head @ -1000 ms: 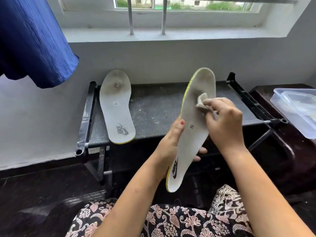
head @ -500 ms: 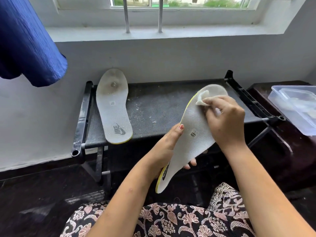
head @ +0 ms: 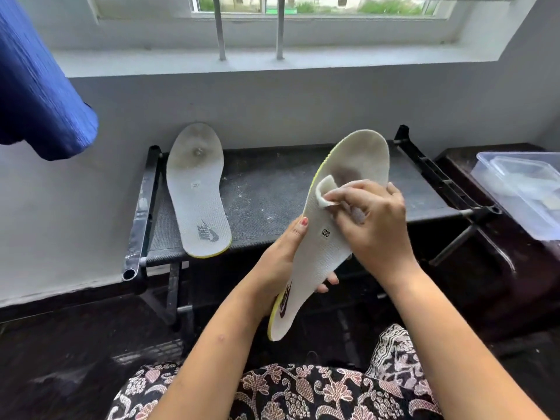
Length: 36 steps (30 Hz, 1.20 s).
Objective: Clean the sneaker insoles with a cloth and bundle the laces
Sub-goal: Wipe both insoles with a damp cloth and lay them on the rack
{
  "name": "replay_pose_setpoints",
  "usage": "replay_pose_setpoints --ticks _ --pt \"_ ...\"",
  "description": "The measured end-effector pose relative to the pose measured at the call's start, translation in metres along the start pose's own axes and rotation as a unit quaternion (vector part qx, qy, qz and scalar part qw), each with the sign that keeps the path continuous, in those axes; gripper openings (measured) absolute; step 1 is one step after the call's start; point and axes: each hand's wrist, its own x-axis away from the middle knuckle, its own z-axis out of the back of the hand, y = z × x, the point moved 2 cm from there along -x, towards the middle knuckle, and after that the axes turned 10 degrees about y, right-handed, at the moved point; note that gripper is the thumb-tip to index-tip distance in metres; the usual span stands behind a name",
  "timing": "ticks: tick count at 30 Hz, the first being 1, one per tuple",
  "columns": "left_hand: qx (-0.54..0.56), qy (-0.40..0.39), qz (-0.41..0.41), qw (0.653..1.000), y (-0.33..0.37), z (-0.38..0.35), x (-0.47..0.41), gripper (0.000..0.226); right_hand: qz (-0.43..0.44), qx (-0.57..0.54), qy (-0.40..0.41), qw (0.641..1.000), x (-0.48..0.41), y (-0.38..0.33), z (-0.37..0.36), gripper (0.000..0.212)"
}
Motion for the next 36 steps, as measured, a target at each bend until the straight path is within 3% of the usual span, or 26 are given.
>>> replay_pose_setpoints --ticks 3,7,10,13,16,20,25,28,30,33,36 --pt "0.027 0.024 0.016 0.999 -0.003 0.003 -0.003 0.079 0.010 0.004 -0.018 1.000 0.002 -0.005 -0.004 0.016" --pt "0.145 0.050 0.044 0.987 0.001 0.008 -0.006 0.066 0.034 -0.006 -0.061 0.998 0.009 -0.017 -0.013 0.013" --pt "0.217 0.056 0.032 0.974 0.008 0.013 -0.006 0.069 0.062 -0.057 -0.144 0.986 0.015 -0.031 -0.021 0.014" --pt "0.218 0.081 -0.001 0.973 0.011 0.019 -0.005 0.078 0.043 -0.116 -0.251 0.960 0.014 -0.039 -0.018 0.017" --pt "0.225 0.094 -0.021 0.970 0.012 0.013 -0.004 0.076 0.061 -0.085 -0.307 0.946 0.014 -0.040 -0.012 0.021" --pt "0.259 0.091 -0.030 0.961 0.011 0.006 -0.007 0.075 0.091 -0.007 -0.323 0.942 0.013 -0.042 -0.007 0.017" --pt "0.289 0.109 -0.049 0.950 0.014 0.010 -0.011 0.082 0.002 -0.035 -0.393 0.919 0.013 -0.043 0.005 0.018" --pt "0.305 0.138 -0.100 0.937 0.018 0.013 -0.011 0.078 -0.075 -0.059 -0.503 0.859 0.021 -0.034 0.006 0.016" --pt "0.323 0.144 -0.119 0.928 0.023 0.017 -0.010 0.076 -0.090 0.009 -0.550 0.830 0.029 -0.021 0.004 0.013" --pt "0.317 0.152 -0.138 0.926 0.026 0.020 -0.009 0.073 -0.119 0.047 -0.522 0.843 0.026 -0.001 0.008 0.007" --pt "0.305 0.154 -0.137 0.930 0.024 0.021 -0.008 0.074 -0.180 -0.027 -0.453 0.873 0.017 0.008 0.014 0.002"
